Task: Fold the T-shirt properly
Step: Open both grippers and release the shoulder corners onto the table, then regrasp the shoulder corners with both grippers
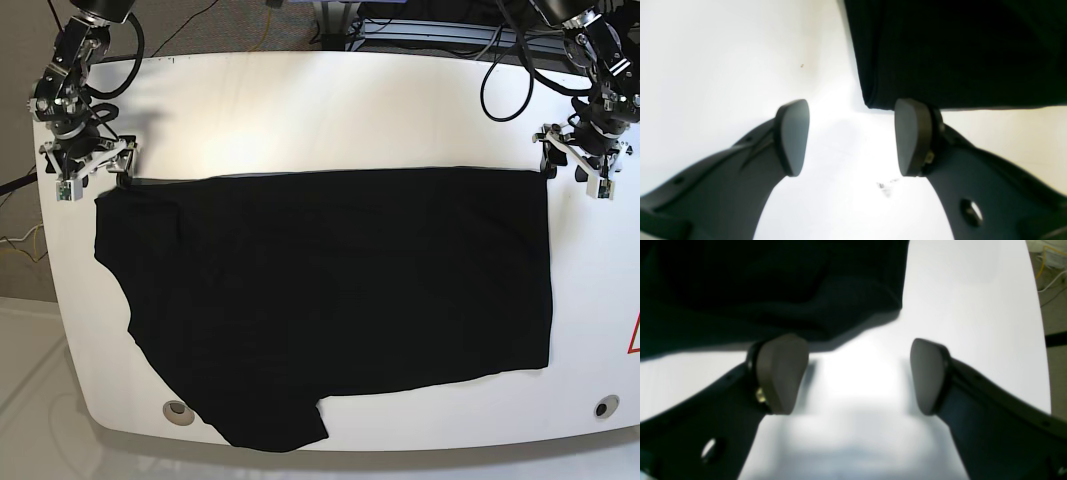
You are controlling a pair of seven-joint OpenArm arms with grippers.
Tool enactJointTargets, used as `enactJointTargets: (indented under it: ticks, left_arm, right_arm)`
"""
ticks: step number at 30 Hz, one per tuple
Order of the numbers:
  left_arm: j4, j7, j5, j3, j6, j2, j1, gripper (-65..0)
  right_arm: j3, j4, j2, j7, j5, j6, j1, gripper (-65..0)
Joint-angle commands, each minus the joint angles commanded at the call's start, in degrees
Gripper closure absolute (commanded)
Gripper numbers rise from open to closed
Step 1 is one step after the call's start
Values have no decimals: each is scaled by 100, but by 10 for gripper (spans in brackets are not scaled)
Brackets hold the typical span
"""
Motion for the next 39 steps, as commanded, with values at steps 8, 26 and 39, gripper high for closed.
enactJointTargets:
  ticks: [8,26,39]
  left_arm:
    - [-210,254,-375,-43,-177,-112,-99,-373]
    - [-856,191,-630,-13,-157,-136,-499,-370]
    - [-1642,13,-488,5,-147,-76,-716,-363]
  right_arm:
    - [88,-721,-112,329,143,54,306,-453]
    - [37,-1012,-81,221,265,-42,416,-457]
    - [66,-1087,-86,136,332,75,395,-415]
